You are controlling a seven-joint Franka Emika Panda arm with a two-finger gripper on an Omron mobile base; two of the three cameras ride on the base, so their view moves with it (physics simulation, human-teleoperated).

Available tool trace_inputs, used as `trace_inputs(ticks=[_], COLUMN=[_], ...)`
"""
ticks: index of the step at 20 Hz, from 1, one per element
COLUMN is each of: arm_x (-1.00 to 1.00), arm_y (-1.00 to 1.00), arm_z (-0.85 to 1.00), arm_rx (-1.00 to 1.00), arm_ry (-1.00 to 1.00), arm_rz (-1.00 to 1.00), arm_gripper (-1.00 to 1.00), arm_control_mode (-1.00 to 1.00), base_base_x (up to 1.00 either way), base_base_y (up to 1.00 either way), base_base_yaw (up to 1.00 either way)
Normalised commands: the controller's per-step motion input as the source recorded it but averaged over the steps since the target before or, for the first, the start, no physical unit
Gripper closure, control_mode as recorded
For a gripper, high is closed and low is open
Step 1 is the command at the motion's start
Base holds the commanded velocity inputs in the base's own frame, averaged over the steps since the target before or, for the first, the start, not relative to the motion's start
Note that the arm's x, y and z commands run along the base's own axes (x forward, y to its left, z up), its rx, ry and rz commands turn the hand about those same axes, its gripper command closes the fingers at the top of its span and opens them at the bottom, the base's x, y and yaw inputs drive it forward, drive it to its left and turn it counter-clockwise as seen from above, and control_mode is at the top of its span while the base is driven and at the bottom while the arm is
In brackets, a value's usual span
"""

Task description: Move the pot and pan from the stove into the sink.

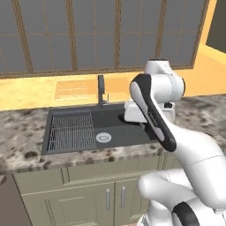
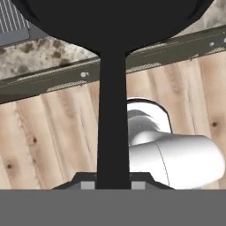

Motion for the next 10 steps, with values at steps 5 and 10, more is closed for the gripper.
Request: trace_inputs(ticks=[5,10], arm_x=[0.56,0.73], arm_y=[-0.11,-0.02], arm_z=[-0.24,-0.30], arm_rx=[0.00,0.00], arm_ry=[0.14,0.10], arm_rz=[0.01,0.01], arm_gripper=[1.00,1.00], arm_control_mode=[-1.00,-1.00], base_base_x=[0.00,0.00], base_base_y=[0.00,0.00], base_base_yaw=[0.00,0.00])
